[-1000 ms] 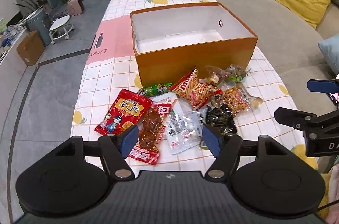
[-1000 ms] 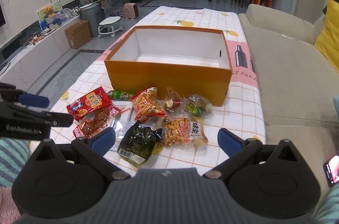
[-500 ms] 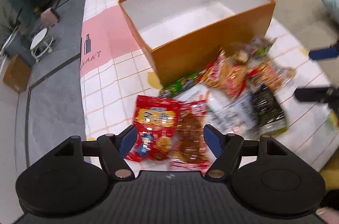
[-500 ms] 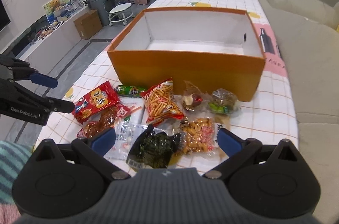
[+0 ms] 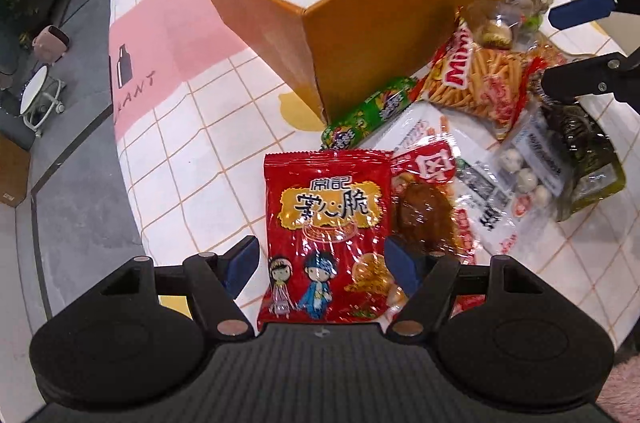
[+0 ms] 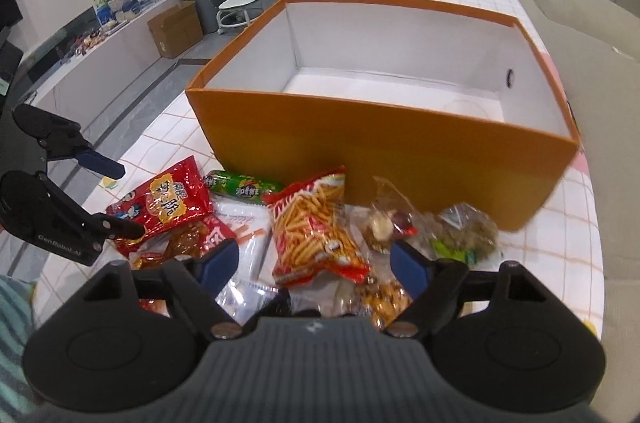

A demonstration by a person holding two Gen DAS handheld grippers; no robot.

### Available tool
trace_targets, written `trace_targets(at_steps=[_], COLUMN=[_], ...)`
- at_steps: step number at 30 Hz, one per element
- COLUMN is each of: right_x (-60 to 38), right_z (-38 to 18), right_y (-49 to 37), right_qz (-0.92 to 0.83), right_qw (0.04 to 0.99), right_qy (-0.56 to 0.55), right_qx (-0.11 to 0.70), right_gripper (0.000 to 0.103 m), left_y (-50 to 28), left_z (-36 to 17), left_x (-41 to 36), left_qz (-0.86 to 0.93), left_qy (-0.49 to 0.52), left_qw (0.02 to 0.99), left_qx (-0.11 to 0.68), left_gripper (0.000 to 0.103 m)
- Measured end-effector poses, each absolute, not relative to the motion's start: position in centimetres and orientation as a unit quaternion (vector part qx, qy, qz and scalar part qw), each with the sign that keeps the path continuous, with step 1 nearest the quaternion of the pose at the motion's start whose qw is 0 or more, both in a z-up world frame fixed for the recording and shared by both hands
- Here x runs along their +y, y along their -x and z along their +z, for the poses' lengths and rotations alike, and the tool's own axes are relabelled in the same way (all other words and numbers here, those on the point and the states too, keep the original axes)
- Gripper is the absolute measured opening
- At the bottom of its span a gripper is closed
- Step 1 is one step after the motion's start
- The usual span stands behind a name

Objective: Organize snacks

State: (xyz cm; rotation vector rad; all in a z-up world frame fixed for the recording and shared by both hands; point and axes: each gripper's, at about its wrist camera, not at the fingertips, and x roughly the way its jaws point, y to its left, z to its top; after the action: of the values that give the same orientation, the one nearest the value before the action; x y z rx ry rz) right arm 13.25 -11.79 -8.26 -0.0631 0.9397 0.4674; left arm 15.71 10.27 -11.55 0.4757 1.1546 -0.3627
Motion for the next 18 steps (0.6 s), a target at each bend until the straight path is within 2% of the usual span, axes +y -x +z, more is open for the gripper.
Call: trace_targets(at_steps=[3, 7, 10, 18], right_x=[-11.1, -10.5, -10.2, -9.5], right_z=[-8.8, -9.4, -10.0, -11.2], right_y=[-14.0, -14.8, -15.2, -15.9], right_qz=[0.225, 0.228, 0.23, 0.229], right_qw=[0.863, 0.86, 0.859, 0.853], right_qy=[0.04, 0.043, 0.047, 0.049], right_qx=[0.451, 0.454, 0.455, 0.466], right_gripper=[0.08, 0.08, 0.08, 0.067], left_y=[-16.5, -17.3, -17.8, -18.4], left_z=[-12.2, -12.7, -13.1, -14.5], left_x=[10.7, 11.5, 11.7, 11.8], left_qz=[-0.174, -0.184, -0.182, -0.14], left_qy=[-0.2, -0.166, -0.161, -0.178], left_qw=[0.794, 0.795, 0.793, 0.785], left_qx=[0.547, 0.554, 0.559, 0.577], left_gripper=[0.084, 0.091, 0.093, 0.094])
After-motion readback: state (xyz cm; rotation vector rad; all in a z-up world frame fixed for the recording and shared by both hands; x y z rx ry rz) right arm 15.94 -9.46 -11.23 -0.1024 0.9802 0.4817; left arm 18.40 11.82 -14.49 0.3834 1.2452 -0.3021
